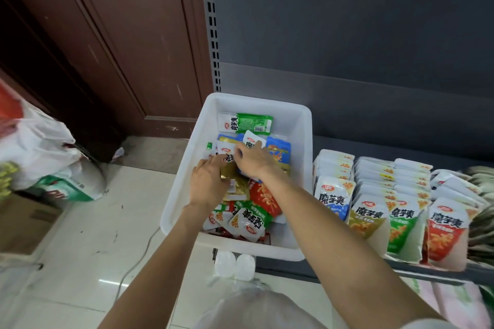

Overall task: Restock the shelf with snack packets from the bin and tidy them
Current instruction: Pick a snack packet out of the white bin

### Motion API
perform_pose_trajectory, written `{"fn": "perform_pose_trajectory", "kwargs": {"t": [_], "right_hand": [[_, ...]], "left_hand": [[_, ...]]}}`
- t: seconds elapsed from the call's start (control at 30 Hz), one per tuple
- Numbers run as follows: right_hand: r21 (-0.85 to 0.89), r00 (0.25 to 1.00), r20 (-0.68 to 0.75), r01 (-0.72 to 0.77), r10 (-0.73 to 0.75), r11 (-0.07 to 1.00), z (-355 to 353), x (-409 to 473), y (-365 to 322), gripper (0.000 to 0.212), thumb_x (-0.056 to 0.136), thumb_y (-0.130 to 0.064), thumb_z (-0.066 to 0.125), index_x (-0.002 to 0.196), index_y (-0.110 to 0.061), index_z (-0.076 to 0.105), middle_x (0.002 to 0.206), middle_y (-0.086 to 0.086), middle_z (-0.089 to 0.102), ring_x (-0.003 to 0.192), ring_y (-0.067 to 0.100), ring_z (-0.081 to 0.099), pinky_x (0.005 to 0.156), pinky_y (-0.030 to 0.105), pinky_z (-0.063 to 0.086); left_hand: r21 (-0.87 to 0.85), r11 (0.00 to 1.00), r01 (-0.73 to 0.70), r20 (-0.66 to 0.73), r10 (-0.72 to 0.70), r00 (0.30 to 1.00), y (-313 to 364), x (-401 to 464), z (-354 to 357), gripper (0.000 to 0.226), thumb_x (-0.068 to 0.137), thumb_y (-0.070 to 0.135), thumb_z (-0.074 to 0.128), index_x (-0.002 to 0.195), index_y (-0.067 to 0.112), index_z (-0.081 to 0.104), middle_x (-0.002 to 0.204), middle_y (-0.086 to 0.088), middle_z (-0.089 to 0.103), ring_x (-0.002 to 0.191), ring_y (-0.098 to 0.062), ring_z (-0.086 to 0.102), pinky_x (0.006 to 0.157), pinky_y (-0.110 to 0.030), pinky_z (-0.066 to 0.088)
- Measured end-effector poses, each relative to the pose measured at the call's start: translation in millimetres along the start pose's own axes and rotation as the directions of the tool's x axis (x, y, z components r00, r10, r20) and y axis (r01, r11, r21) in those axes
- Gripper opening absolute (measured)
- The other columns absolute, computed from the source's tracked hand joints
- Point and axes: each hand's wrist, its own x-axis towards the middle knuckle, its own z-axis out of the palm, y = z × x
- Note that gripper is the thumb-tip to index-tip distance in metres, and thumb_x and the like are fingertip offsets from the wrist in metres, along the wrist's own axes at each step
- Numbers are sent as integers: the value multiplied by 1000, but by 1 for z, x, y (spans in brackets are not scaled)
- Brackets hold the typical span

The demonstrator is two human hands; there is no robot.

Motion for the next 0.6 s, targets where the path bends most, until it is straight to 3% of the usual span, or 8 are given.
{"fn": "perform_pose_trajectory", "kwargs": {"t": [0.07,0.17,0.27,0.3,0.37,0.43,0.5,0.6], "right_hand": [[3,999,-41,-25,25,1000,1,-4,-5,38,97,-47,38,126,-22,40,118,15,47,95,31,53,74,36,41],[141,982,-168,-57,81,988,-8,-18,-6,42,94,-10,51,133,-10,35,114,15,55,94,29,57,66,33,40],[446,913,-332,-68,236,892,-20,-49,10,41,89,5,48,126,-9,38,96,7,58,78,22,53,62,29,36],[608,887,-347,-36,306,793,-22,-62,16,38,89,6,49,122,-11,40,100,7,60,77,20,54,61,27,37],[917,894,-276,135,353,376,-21,-90,23,40,89,6,54,119,-18,43,107,5,65,78,13,63,59,25,46],[980,945,-191,198,265,0,-16,-116,27,47,88,8,57,122,-22,45,103,1,69,81,11,69,61,28,55],[979,962,-186,199,201,-50,-11,-135,31,49,87,8,58,121,-27,47,99,-1,72,86,13,70,64,28,55],[979,958,-200,204,207,1,-8,-153,37,47,87,2,61,117,-33,49,103,0,71,91,13,69,71,31,56]], "left_hand": [[22,999,-29,-15,29,999,0,-5,2,47,77,13,66,122,22,56,115,0,64,112,-24,50,94,-33,36],[41,997,-61,-17,62,998,-2,-10,2,40,82,14,60,121,22,56,112,0,65,111,-24,50,91,-34,38],[-132,991,8,29,-5,1000,3,-12,-8,37,91,26,54,128,20,54,118,-2,63,116,-23,49,95,-35,41],[-341,935,99,48,-88,995,10,-14,-16,37,93,31,54,128,19,54,122,-1,62,117,-20,51,96,-34,42],[-744,612,269,197,-184,963,28,-21,-37,40,90,40,59,125,23,57,126,6,59,114,-10,55,95,-29,43],[-883,356,307,284,-116,952,44,-26,-51,44,83,44,66,121,24,59,121,5,63,108,-10,61,93,-29,48],[-908,318,273,279,-26,960,56,-30,-57,34,85,31,67,116,18,62,112,0,68,103,-14,65,86,-29,53],[-888,429,166,185,3,983,73,-33,-56,18,85,10,66,102,16,67,100,-1,71,95,-18,67,74,-27,57]]}}
